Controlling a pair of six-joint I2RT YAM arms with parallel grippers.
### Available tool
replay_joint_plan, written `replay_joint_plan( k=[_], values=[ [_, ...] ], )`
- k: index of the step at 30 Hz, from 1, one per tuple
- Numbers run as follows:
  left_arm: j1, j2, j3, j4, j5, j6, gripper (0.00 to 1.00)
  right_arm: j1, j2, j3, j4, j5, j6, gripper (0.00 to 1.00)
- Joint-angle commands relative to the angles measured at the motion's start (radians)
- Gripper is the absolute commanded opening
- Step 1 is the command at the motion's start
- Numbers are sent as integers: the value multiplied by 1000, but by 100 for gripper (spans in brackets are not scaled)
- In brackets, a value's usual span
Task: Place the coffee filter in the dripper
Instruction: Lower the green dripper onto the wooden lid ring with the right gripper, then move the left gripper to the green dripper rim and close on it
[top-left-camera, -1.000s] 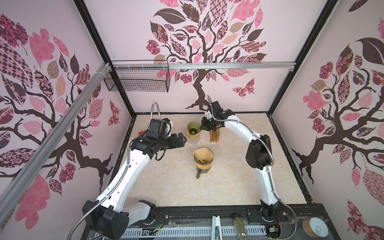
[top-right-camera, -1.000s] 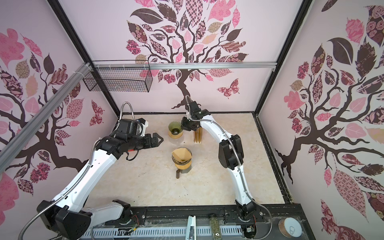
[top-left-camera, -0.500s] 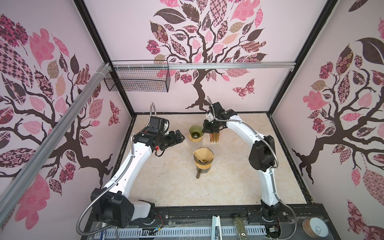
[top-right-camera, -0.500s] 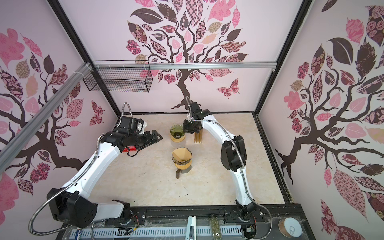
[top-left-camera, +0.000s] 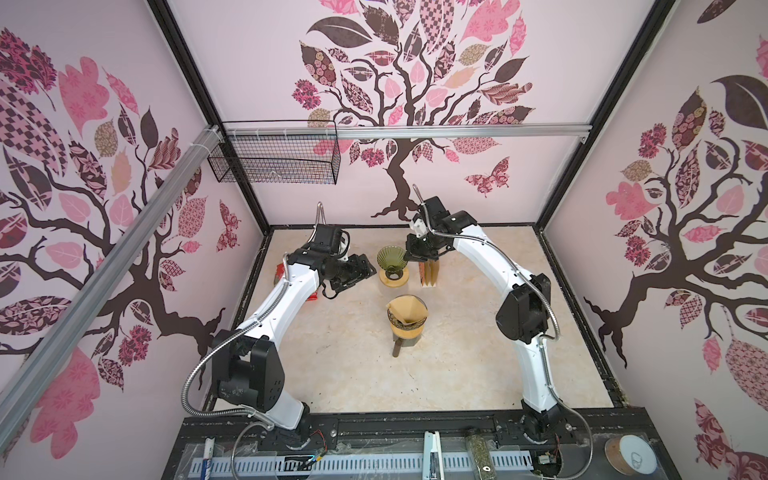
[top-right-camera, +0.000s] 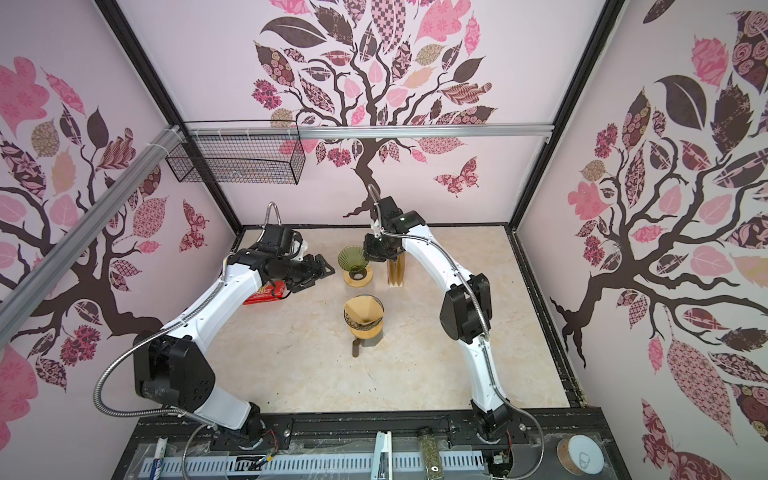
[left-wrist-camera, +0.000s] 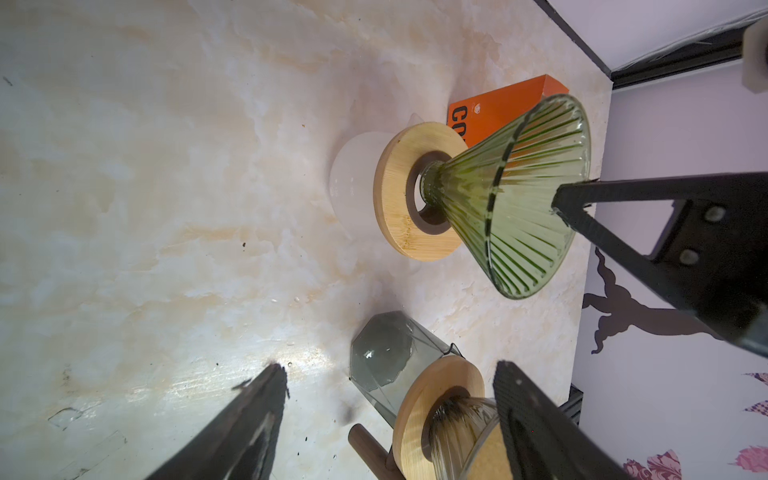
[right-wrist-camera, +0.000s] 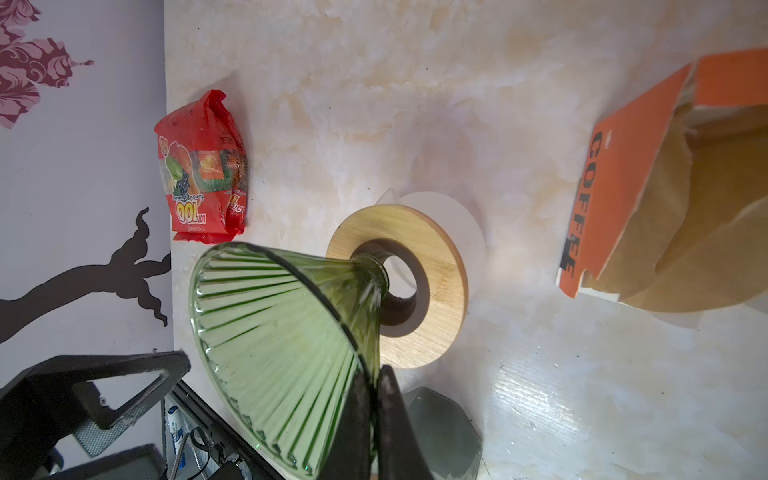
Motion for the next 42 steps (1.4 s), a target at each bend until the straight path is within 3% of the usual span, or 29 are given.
replay_joint_plan(
  k=[1,12,25,42],
  values=[
    [1,30,86,30,23,-4,81,5,58,43,-30,-11,-33,0],
    [1,81,123,46,36,-14,79,5,64,43,-44,11,-38,0],
    [1,67,127,43,39,-14,79,2,-1,80,-3,-48,-17,0],
    [0,32,105,50,37,-11,80,2,-41,-34,28,13,-8,0]
  ],
)
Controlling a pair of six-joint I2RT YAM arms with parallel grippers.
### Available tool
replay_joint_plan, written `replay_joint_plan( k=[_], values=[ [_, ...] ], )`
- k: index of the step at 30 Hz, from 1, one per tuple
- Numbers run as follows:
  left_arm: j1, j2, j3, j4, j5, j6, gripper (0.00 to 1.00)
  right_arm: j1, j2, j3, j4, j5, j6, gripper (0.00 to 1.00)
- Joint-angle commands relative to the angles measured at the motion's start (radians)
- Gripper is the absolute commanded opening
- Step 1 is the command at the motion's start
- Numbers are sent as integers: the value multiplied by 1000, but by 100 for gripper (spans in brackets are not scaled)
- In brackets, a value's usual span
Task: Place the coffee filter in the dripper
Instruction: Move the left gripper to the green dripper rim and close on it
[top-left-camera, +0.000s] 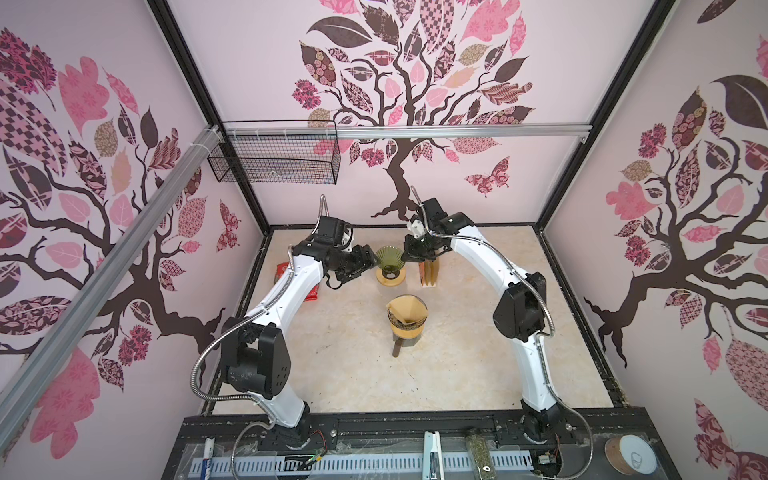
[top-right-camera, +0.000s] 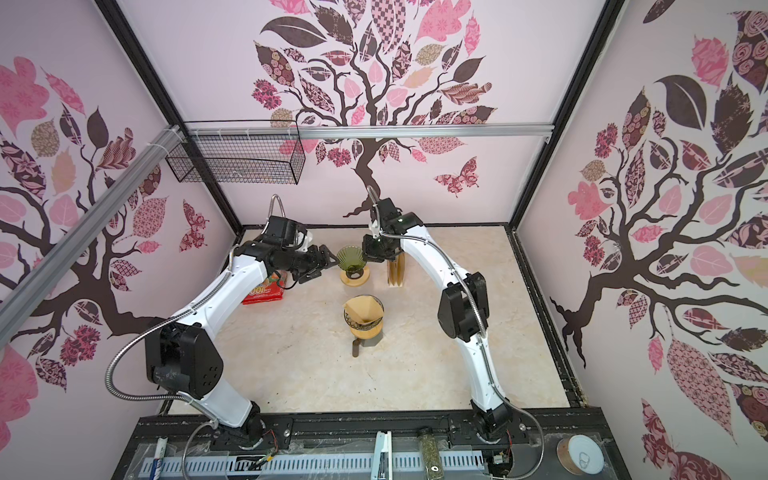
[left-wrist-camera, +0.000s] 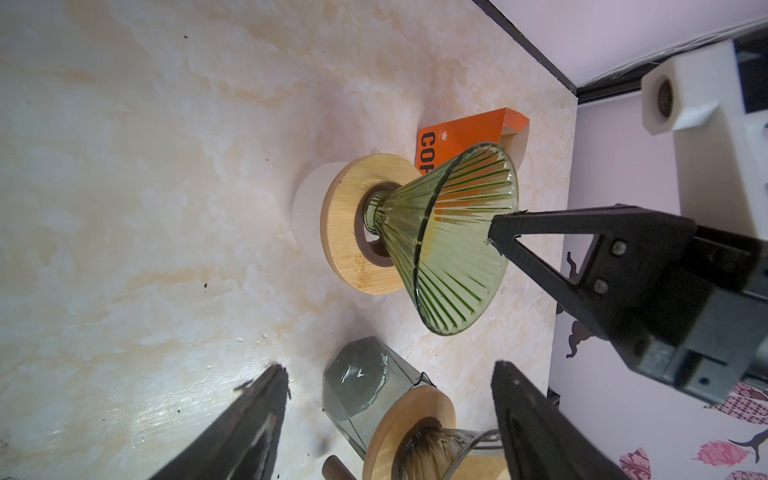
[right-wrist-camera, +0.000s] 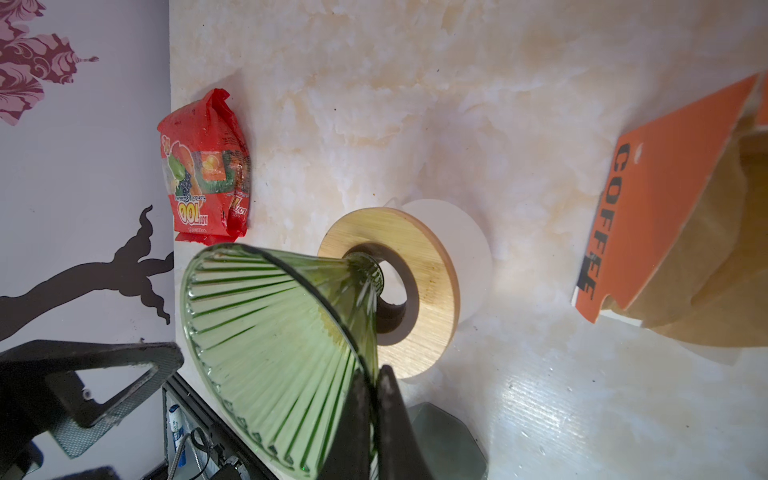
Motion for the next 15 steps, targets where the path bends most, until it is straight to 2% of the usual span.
replay_joint_plan(
  k=[1,15],
  values=[
    [1,-26,30,12,0,7,80,3,-52,-8,-22,39,-2,0],
    [2,10,52,16,26,-5,80,2,-85,-77,0,63,-14,0]
  ],
)
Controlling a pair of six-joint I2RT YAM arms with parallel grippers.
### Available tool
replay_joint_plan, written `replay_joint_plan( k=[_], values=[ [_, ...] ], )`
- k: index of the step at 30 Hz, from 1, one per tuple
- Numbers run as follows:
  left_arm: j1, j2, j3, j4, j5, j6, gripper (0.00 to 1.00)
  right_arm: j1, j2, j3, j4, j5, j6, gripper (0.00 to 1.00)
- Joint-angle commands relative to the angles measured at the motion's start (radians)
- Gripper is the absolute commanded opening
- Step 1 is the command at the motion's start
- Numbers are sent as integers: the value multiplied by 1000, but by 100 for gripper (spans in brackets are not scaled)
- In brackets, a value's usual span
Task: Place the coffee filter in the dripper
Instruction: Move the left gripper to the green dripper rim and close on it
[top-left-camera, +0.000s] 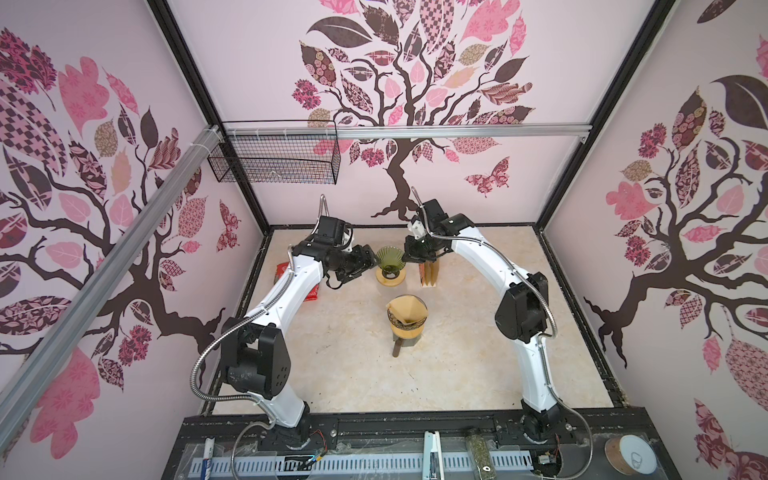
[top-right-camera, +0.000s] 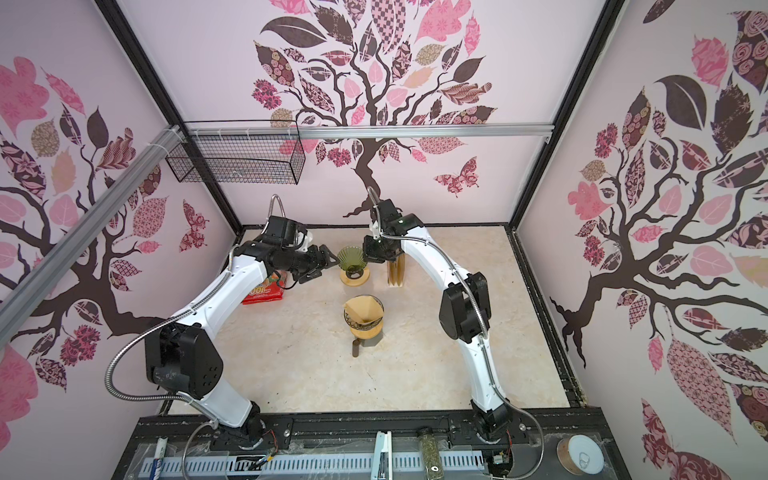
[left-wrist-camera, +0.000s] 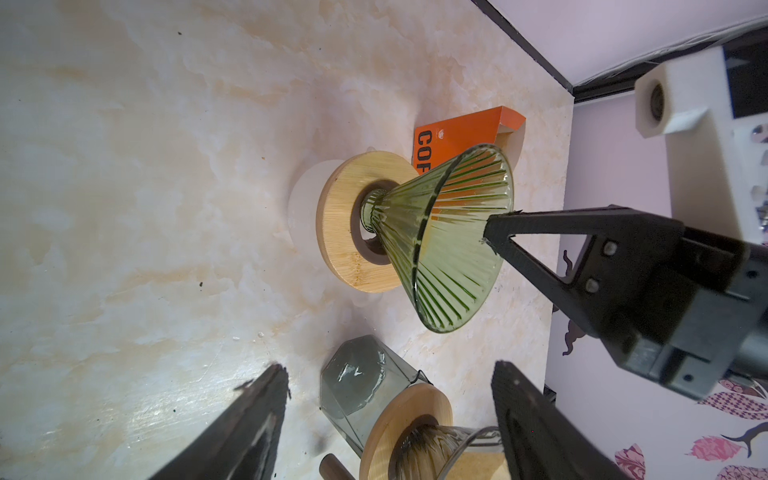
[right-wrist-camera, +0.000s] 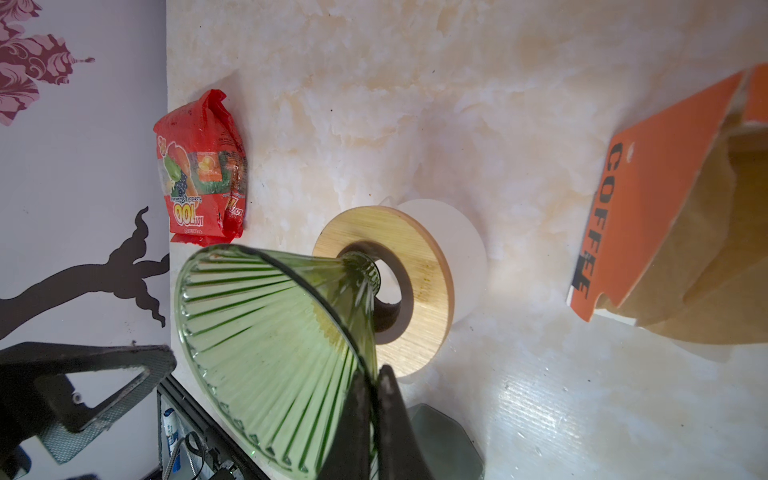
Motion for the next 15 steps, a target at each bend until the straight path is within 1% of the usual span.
replay_joint_plan(
  k=[1,11,15],
  values=[
    [2,13,51,17,20,-2,80,3,-65,-40,-23,47,-13,0],
    [1,60,80,27,49,-26,80,-3,-83,-96,5,36,-14,0],
    [1,94,102,31,54,-32,77,-3,-74,-94,5,35,-14,0]
  ],
)
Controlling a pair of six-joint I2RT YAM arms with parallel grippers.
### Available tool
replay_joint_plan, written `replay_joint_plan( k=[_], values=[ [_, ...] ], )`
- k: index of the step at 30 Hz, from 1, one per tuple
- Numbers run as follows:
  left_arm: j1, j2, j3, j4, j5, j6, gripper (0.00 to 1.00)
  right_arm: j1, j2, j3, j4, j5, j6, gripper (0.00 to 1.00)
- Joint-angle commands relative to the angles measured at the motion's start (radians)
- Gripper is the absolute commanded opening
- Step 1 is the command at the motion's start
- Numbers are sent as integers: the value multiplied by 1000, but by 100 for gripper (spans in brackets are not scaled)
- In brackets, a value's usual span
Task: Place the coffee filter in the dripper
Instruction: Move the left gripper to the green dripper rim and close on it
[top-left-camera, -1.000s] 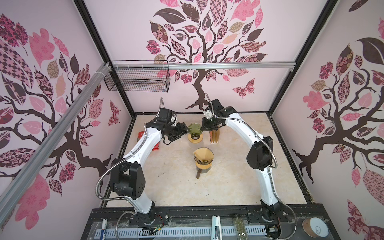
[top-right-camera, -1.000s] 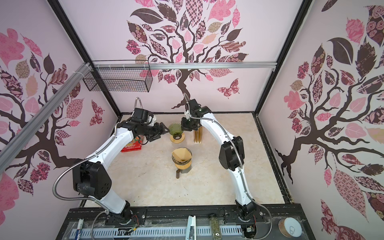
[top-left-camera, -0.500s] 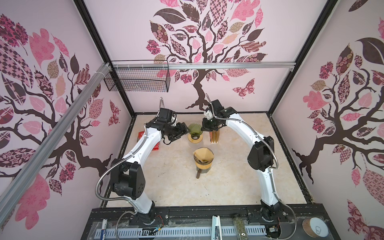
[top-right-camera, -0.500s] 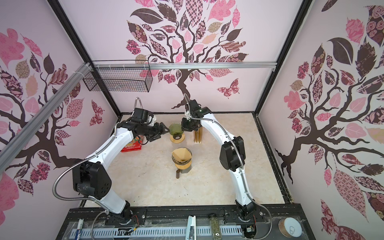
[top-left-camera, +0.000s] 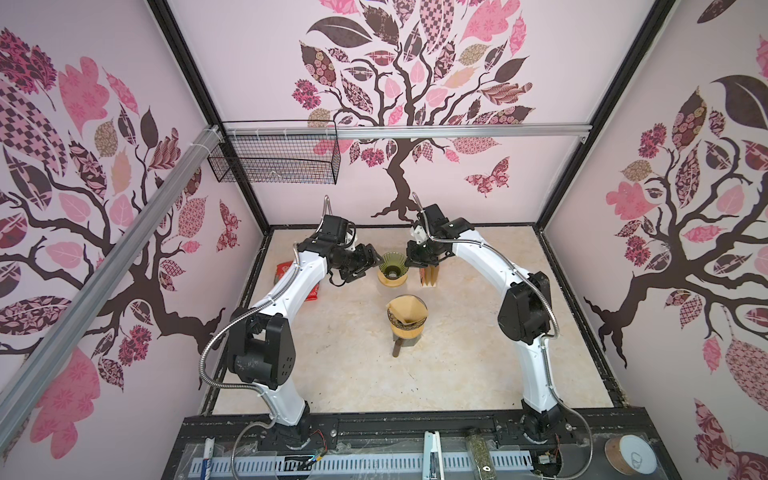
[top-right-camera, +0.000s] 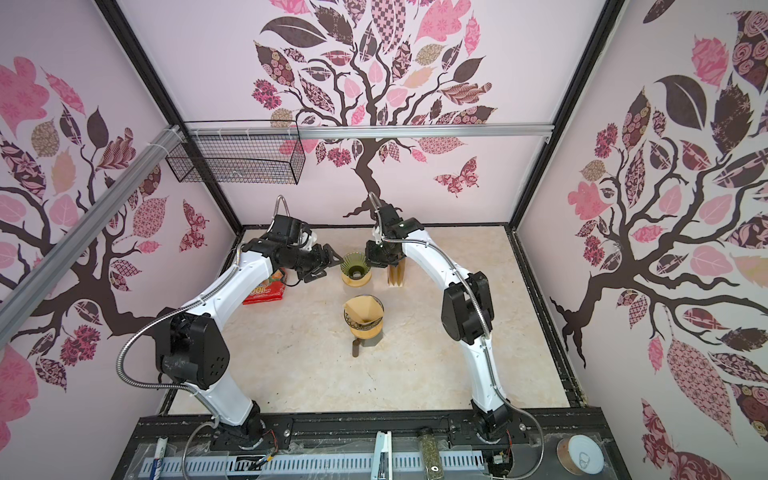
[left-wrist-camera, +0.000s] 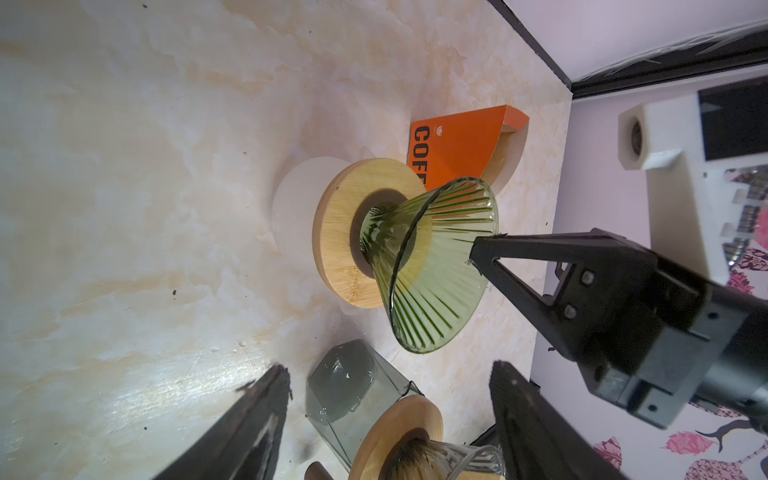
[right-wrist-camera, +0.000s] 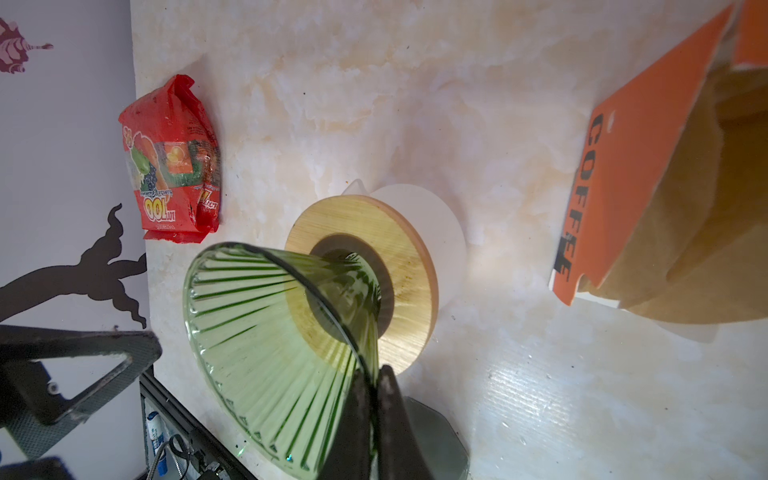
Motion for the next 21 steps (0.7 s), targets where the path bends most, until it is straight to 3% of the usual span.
replay_joint_plan(
  k=[1,10,21],
  values=[
    [2,32,69,24,16,-6,74,1,-45,-2,-20,16,-12,0],
    [3,118,124,49,23,-34,49,-1,-10,57,-69,13,-30,0],
    [2,191,193,39,12,-43,33,-7,21,99,-103,-2,-43,0]
  ],
)
